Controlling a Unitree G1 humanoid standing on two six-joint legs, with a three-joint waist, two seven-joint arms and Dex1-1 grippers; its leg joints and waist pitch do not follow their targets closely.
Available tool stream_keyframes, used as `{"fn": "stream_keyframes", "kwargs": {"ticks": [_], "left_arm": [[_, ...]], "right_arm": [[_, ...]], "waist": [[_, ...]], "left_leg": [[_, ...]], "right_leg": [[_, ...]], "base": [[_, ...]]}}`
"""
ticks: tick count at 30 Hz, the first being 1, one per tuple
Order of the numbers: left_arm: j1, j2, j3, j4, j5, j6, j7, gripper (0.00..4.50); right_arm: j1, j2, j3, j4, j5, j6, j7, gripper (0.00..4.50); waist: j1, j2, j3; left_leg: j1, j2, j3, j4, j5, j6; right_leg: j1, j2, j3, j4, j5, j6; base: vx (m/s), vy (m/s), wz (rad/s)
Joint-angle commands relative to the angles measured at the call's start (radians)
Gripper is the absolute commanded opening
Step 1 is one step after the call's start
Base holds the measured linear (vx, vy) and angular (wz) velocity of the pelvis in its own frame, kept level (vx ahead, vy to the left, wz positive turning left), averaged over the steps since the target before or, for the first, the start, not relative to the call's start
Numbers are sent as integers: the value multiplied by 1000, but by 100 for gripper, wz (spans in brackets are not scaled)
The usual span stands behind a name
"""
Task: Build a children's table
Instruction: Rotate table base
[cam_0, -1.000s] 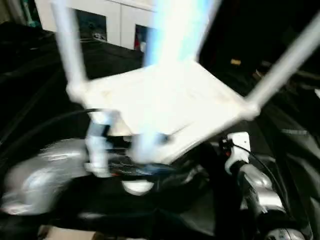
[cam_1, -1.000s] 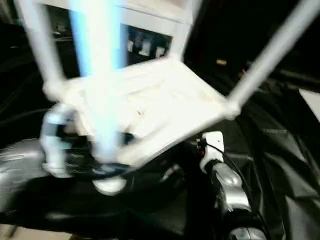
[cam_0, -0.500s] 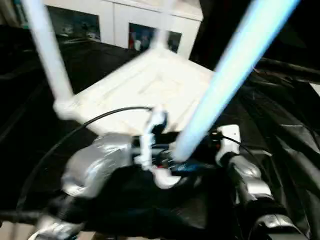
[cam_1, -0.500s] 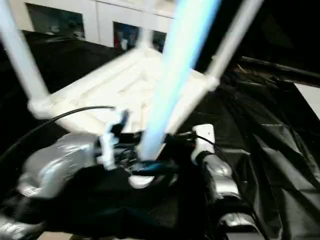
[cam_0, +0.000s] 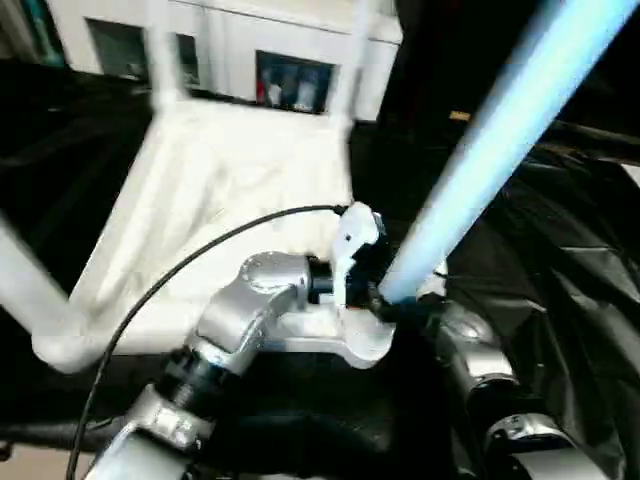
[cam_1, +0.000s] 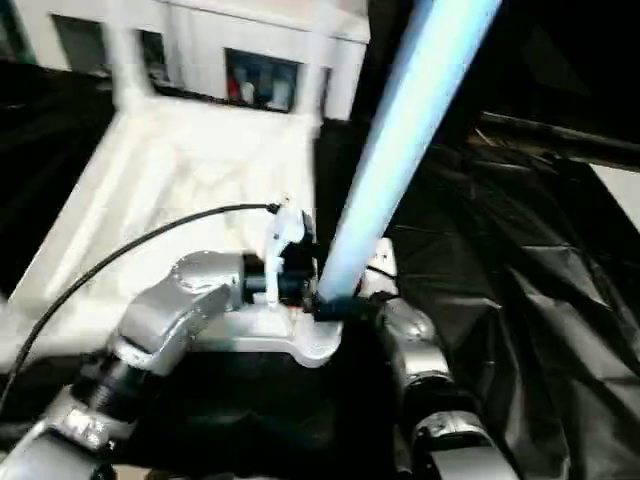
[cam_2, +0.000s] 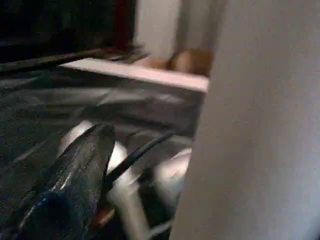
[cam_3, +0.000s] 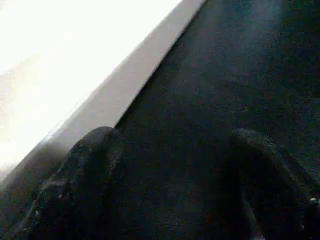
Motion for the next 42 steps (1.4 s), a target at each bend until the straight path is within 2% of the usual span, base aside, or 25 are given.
{"fn": "stream_keyframes", "kwargs": {"ticks": [1,4,9,10,11,12,15,18,21,23,25,27,28,29,31,32,33,34,36,37,38,39,40,41,42], "left_arm": [[16,67,-9,-15,53,-11,-23,450],[48,133,-17,-50,85,-10,-42,450],[148,283,-21,-202,109,93,-66,450],[173,304,-10,-238,99,123,-59,450],[191,316,-1,-261,91,141,-54,450],[197,318,3,-269,89,145,-49,422],[230,299,4,-318,83,195,-3,411],[230,270,-13,-334,97,214,28,375],[204,237,-35,-317,117,242,52,369],[174,212,-62,-291,143,282,72,336],[166,205,-69,-281,149,300,78,327],[156,203,-86,-272,163,324,80,317],[148,207,-103,-269,171,349,75,290],[144,206,-103,-266,168,364,75,285],[141,208,-104,-262,164,383,76,276],[138,214,-109,-250,170,384,73,266],[136,218,-114,-242,177,384,72,266],[132,223,-119,-231,183,380,65,245],[128,225,-121,-221,186,378,62,239],[119,221,-117,-204,188,376,61,230],[117,220,-116,-200,188,376,62,220],[112,216,-114,-194,187,377,62,208],[108,213,-115,-189,187,378,60,200],[103,213,-125,-178,188,372,48,200],[103,213,-125,-178,188,371,48,200]], "right_arm": [[27,-43,-27,-64,12,-5,22,388],[62,-66,-32,-120,15,7,38,388],[141,-127,-48,-246,24,41,53,388],[158,-146,-49,-269,19,56,51,388],[171,-159,-50,-285,16,67,49,388],[177,-164,-50,-292,15,72,52,388],[228,-227,-28,-355,-16,126,96,388],[263,-262,-24,-409,-22,168,119,388],[290,-291,-19,-459,-6,209,155,388],[324,-321,-2,-519,21,259,214,388],[340,-331,4,-542,35,274,242,388],[367,-348,8,-583,53,298,281,388],[397,-369,4,-634,78,327,318,388],[410,-379,-2,-660,96,342,335,388],[429,-393,-12,-697,117,360,355,388],[447,-407,-16,-729,131,374,371,388],[460,-417,-18,-753,139,388,382,388],[482,-433,-18,-792,155,407,403,388],[499,-446,-17,-824,167,425,422,388],[530,-471,-13,-881,175,452,445,388],[537,-477,-12,-895,175,458,449,388],[546,-487,-14,-914,182,469,454,388],[550,-492,-15,-925,187,475,457,388],[559,-499,-19,-941,194,484,461,388],[559,-499,-19,-942,194,484,461,388]], "waist": [[10,11,-87],[11,10,-86],[14,10,-84],[16,3,-84],[17,4,-81],[20,6,-82],[28,1,-81],[34,-3,-81],[32,-5,-80],[33,-8,-81],[31,-8,-81],[35,-8,-83],[34,3,-84],[38,11,-87],[37,8,-86],[36,29,-87],[36,24,-88],[38,33,-88],[40,30,-88],[42,40,-89],[43,38,-89],[47,62,-89],[42,52,-87],[44,63,-89],[42,59,-90]], "left_leg": [[14,24,-8,-67,-209,-13],[14,25,-9,-69,-210,-18],[13,25,-8,-70,-210,-17],[14,25,-7,-69,-207,-17],[12,25,-6,-70,-213,-18],[13,24,-6,-69,-219,-21],[16,25,-6,-69,-244,-23],[12,23,-7,-68,-248,-22],[9,22,-9,-71,-275,-24],[8,22,-13,-68,-284,-18],[6,20,-14,-69,-286,-13],[9,22,-15,-67,-289,-11],[4,20,-19,-70,-288,-10],[12,23,-17,-68,-291,-8],[6,21,-19,-70,-288,-3],[5,20,-20,-71,-295,-5],[8,19,-18,-69,-297,-2],[9,19,-19,-70,-296,4],[9,20,-18,-70,-304,10],[10,20,-19,-70,-313,7],[9,20,-19,-71,-315,8],[14,21,-22,-72,-323,4],[13,21,-21,-73,-346,5],[15,20,-22,-74,-356,3],[14,19,-21,-73,-354,5]], "right_leg": [[52,-60,40,-68,-204,-171],[48,-59,39,-69,-225,-156],[43,-57,38,-65,-225,-164],[43,-56,38,-63,-231,-162],[42,-57,38,-67,-247,-159],[42,-56,38,-67,-254,-155],[37,-56,39,-74,-289,-140],[40,-55,39,-77,-303,-130],[41,-55,39,-85,-354,-110],[40,-58,37,-89,-382,-94],[40,-59,36,-92,-404,-87],[38,-59,35,-95,-400,-83],[42,-58,35,-91,-390,-89],[39,-55,35,-94,-345,-100],[44,-53,33,-90,-321,-115],[45,-54,33,-89,-318,-125],[45,-53,33,-94,-319,-124],[45,-52,35,-91,-315,-126],[45,-53,34,-95,-338,-121],[44,-54,33,-98,-358,-121],[46,-53,33,-100,-364,-117],[43,-54,34,-98,-362,-120],[43,-51,31,-104,-372,-120],[43,-54,30,-107,-392,-119],[44,-54,30,-107,-397,-117]], "base": [[0,0,0],[0,0,0],[0,0,0],[0,0,0],[0,0,0],[0,0,0],[0,0,0],[0,0,0],[0,0,0],[0,0,0],[0,0,0],[0,0,0],[0,0,0],[0,0,0],[0,0,0],[0,0,0],[0,0,0],[0,0,0],[0,0,0],[0,0,0],[0,0,0],[0,0,0],[0,0,0],[0,0,0],[0,0,0]]}}
